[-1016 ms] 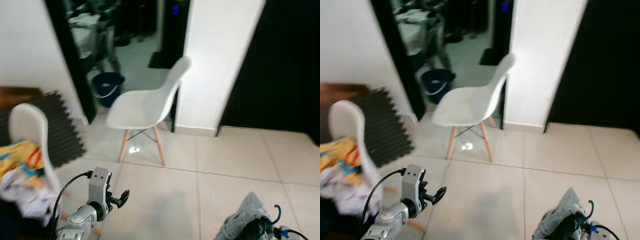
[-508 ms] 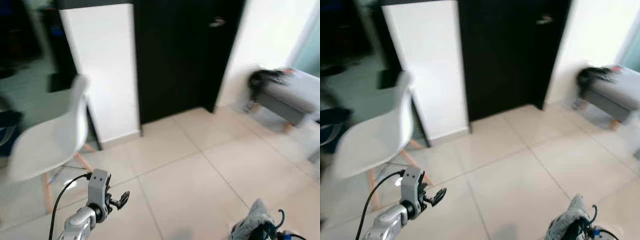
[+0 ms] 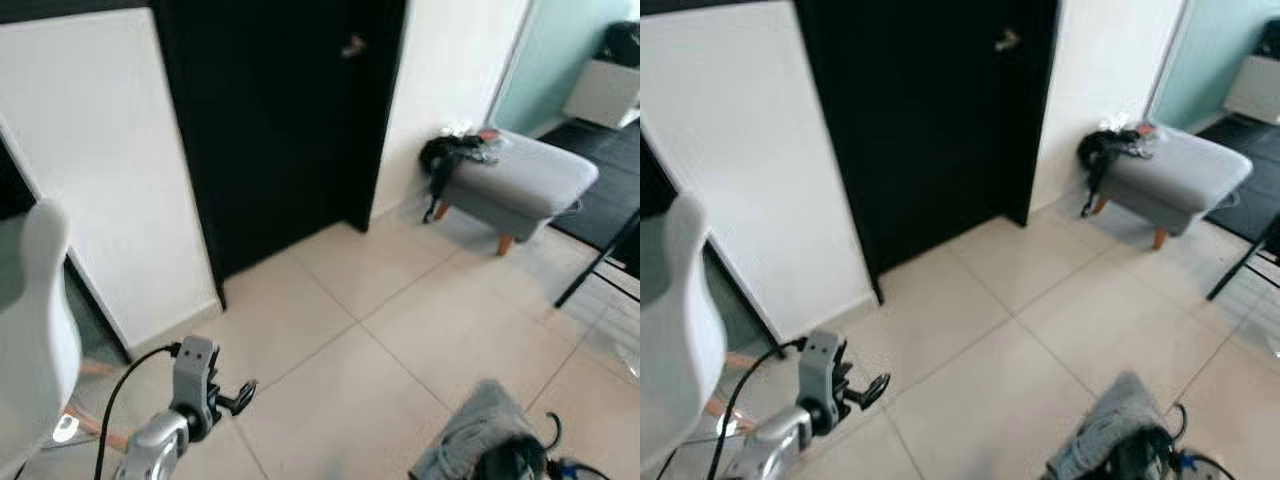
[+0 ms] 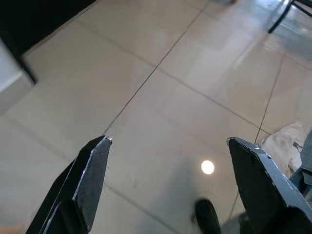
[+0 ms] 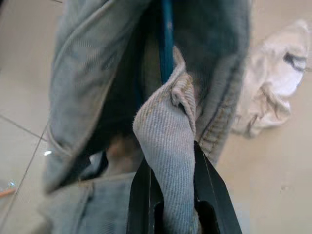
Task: Hang hanger
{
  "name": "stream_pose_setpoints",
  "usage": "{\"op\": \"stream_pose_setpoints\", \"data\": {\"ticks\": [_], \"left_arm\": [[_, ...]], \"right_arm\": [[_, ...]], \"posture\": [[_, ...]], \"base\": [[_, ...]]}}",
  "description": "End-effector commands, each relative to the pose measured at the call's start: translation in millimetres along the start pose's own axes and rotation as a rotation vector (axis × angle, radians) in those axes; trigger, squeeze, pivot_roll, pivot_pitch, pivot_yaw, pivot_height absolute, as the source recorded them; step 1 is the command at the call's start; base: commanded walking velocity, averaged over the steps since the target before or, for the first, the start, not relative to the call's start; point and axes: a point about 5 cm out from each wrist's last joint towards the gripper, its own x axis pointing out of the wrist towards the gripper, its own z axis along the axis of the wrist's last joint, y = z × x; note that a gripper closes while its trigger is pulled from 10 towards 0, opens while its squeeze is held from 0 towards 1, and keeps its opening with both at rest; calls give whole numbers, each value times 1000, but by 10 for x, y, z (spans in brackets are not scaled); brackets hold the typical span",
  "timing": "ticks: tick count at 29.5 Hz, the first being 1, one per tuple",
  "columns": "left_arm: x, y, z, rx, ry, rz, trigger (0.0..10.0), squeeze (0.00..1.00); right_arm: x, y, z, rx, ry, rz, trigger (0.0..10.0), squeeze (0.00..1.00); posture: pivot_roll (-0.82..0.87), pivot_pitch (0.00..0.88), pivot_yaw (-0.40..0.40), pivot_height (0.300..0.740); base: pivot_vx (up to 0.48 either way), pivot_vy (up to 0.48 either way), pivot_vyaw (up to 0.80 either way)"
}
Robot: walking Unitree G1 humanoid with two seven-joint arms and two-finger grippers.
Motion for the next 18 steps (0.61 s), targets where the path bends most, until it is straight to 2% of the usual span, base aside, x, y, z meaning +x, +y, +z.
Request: {"op": "stream_pose_setpoints", "data": {"ticks": [1,18], "left_arm": [[-13,-11,-38,0,14,-10,10000,0],[17,-33,-76,41,63,4,10000,0]], "right_arm": [[19,-7,88,-10,-34,-3,10000,0],[26,7,86,-12,-34,-6,10000,0]], "posture": [[-79,63,13,740],[-82,65,18,740]], "base": [[480,0,-800],[480,0,-800]]}}
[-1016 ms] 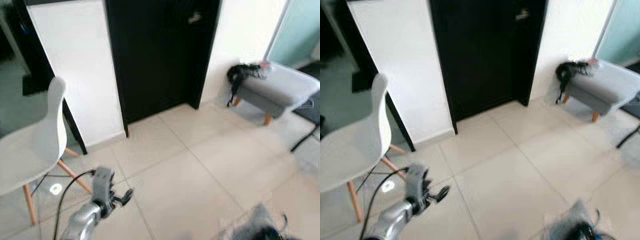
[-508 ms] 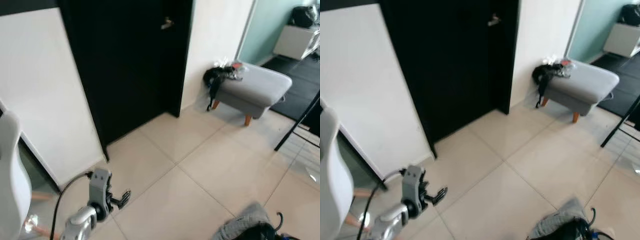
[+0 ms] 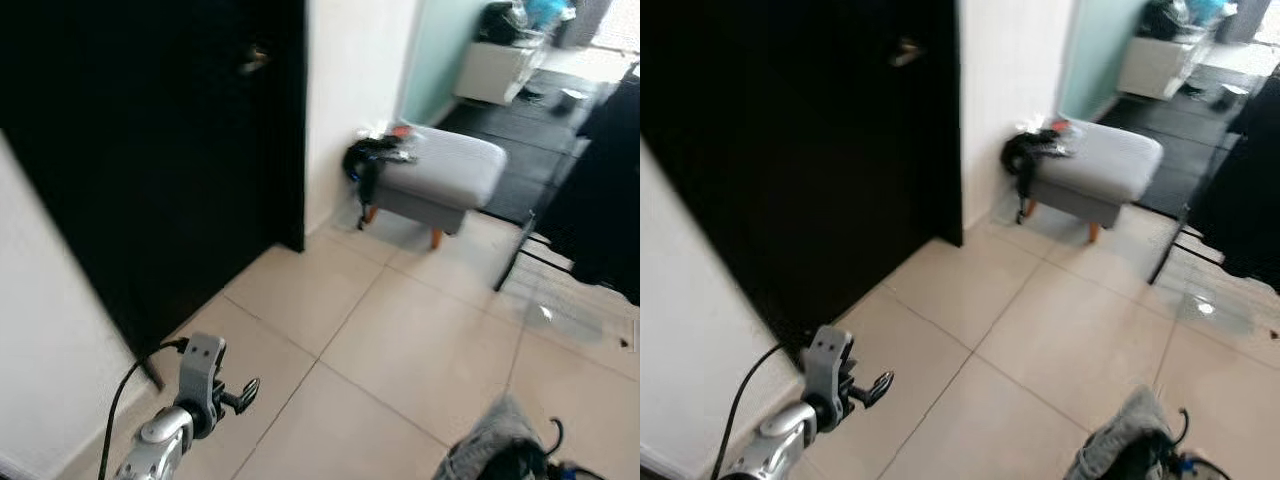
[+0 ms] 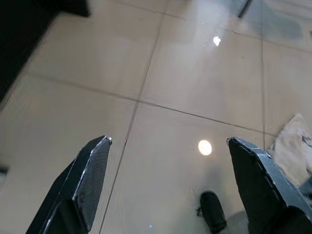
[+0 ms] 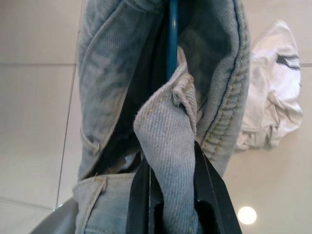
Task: Hang hanger
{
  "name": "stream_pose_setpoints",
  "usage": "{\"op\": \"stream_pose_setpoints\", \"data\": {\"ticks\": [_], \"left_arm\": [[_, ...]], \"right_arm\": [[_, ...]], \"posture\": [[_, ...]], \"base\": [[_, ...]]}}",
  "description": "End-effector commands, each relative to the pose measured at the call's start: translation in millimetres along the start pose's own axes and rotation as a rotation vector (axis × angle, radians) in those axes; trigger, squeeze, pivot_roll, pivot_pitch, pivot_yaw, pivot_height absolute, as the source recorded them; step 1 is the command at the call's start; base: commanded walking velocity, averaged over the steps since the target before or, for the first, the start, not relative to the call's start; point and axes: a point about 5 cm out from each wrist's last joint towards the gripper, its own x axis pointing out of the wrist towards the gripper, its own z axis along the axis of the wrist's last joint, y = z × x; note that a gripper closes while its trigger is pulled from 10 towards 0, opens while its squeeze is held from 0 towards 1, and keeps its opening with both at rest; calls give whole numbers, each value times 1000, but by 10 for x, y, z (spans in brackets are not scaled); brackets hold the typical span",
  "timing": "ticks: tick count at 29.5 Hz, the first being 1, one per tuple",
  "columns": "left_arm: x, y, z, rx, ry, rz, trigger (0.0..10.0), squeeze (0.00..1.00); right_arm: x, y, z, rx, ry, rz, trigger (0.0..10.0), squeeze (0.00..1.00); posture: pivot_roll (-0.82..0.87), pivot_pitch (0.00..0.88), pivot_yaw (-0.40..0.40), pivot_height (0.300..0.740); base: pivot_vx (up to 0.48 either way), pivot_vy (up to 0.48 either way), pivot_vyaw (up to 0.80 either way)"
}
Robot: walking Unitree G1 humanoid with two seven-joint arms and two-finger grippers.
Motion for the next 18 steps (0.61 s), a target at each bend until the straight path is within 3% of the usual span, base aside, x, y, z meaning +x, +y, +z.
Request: {"op": "stream_pose_setpoints", "data": {"ticks": [1,18], "left_arm": [[-13,-3,-47,6,27,-2,10000,0],[-8,16,-90,18,62,18,10000,0]], "right_arm": [[22,5,80,-11,-30,2,10000,0],[22,6,77,-11,-30,-1,10000,0]], "posture": [[-82,65,18,740],[-84,66,18,740]], "base": [[480,0,-800],[480,0,-800]]}}
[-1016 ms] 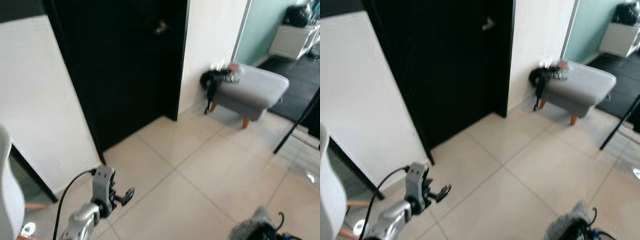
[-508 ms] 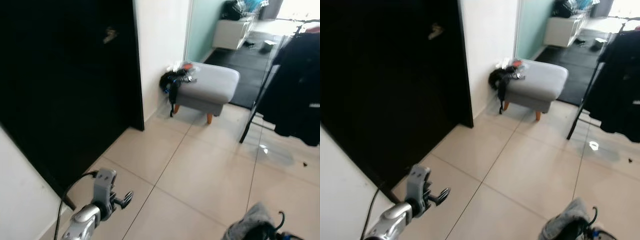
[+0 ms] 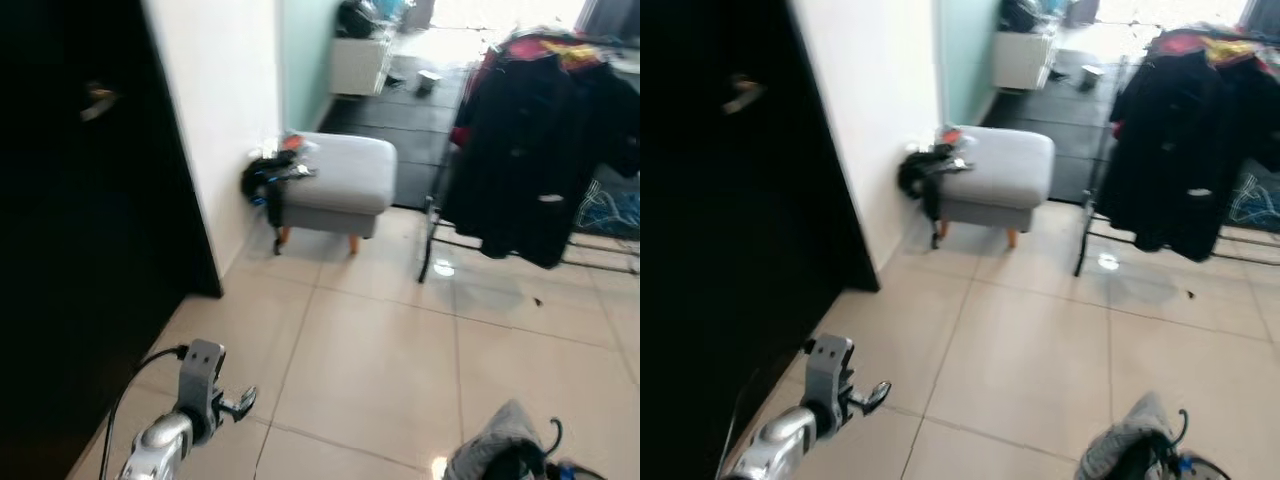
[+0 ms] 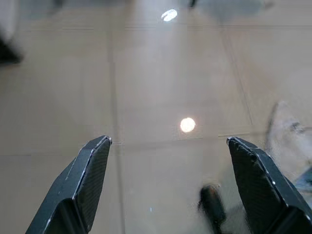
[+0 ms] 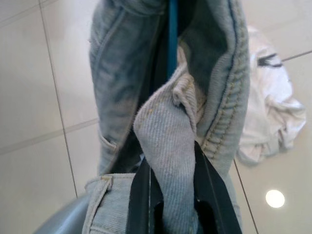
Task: Hang hanger
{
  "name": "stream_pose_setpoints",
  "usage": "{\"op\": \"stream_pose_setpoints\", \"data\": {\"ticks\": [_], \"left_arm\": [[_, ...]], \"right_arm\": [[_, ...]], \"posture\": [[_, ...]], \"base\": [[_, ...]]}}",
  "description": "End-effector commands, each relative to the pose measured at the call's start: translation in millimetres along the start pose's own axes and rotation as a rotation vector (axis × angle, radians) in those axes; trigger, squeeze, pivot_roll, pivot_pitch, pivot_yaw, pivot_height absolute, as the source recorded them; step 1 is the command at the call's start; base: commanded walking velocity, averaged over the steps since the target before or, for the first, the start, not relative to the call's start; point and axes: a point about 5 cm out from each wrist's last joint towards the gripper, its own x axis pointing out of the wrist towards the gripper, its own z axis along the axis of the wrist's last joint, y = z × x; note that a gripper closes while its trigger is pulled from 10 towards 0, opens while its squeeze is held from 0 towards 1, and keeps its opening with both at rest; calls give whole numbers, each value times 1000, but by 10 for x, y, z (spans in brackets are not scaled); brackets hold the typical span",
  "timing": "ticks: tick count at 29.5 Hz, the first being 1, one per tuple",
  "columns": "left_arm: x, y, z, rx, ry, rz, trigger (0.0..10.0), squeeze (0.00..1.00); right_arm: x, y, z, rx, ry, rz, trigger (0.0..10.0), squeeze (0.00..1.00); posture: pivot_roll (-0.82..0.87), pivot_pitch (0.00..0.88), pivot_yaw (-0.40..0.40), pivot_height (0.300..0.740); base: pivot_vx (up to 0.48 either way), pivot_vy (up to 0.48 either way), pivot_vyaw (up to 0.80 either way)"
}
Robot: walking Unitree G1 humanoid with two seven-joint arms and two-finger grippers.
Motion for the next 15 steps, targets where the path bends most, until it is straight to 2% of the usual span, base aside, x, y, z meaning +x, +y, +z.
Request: {"op": "stream_pose_setpoints", "data": {"ticks": [1,15], "left_arm": [[-56,40,-95,-2,36,22,10000,0],[-46,117,-135,16,101,83,10000,0]], "right_arm": [[23,19,71,-8,-30,8,10000,0],[26,24,71,-16,-27,9,10000,0]], "posture": [[-84,66,18,740],[-89,61,19,740]], "base": [[480,0,-800],[480,0,-800]]}}
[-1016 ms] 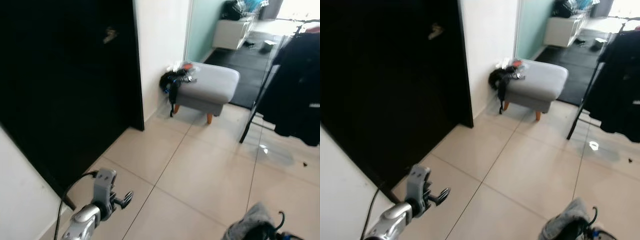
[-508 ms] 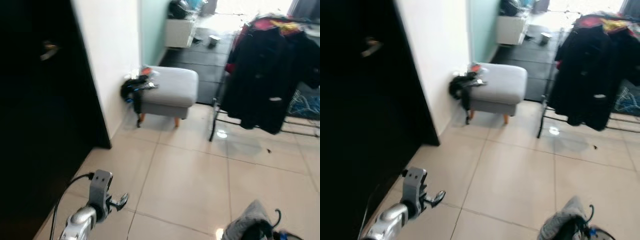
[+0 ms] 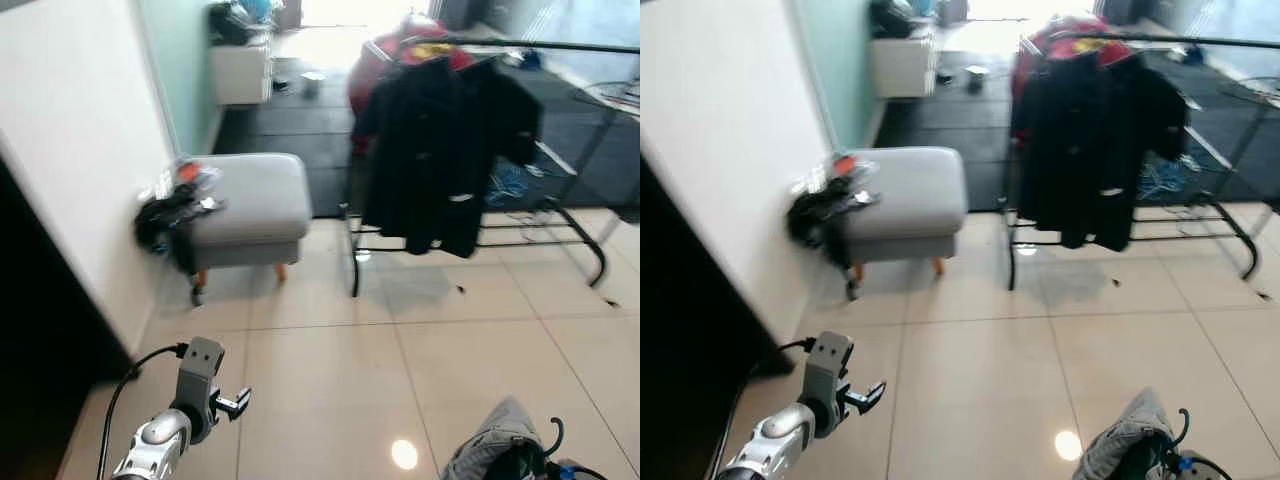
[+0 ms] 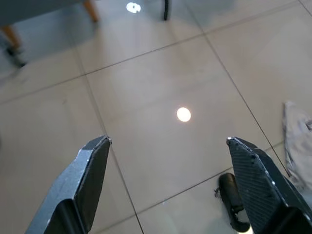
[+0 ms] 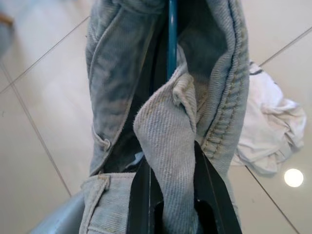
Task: Hang hanger
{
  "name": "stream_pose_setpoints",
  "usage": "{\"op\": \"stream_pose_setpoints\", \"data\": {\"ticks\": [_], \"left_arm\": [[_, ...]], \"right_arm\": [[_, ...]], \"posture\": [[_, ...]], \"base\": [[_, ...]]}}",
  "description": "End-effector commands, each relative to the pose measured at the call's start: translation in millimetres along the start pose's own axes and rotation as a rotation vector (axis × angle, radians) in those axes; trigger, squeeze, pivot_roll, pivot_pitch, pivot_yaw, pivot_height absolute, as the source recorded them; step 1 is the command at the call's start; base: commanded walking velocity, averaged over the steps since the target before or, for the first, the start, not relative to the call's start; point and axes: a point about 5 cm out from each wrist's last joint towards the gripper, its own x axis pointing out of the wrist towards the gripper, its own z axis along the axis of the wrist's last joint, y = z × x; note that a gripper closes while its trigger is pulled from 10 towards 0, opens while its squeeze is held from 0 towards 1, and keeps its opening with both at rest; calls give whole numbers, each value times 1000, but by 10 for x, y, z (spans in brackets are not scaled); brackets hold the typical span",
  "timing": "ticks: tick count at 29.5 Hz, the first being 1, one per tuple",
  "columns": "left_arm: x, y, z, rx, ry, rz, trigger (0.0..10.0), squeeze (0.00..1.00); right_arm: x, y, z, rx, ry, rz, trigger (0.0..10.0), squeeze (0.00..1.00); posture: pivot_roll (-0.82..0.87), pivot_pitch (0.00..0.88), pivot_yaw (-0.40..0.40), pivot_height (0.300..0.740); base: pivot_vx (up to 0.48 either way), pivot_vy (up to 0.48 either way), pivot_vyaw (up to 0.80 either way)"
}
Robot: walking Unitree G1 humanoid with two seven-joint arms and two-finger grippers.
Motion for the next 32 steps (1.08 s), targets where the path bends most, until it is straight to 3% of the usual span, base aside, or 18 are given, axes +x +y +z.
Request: {"op": "stream_pose_setpoints", "data": {"ticks": [1,16,32], "left_arm": [[-7,3,-44,14,32,0,10000,0],[1,-30,-73,32,44,-10,10000,0],[2,-37,-83,37,48,-13,10000,0]], "right_arm": [[15,-6,72,-8,-27,-1,10000,0],[12,-10,75,-12,-31,4,10000,0],[12,-4,90,-9,-51,9,10000,0]], "posture": [[-89,59,18,740],[-91,50,17,740],[-94,57,18,740]], "base": [[480,0,-800],[480,0,-800],[480,0,0]]}}
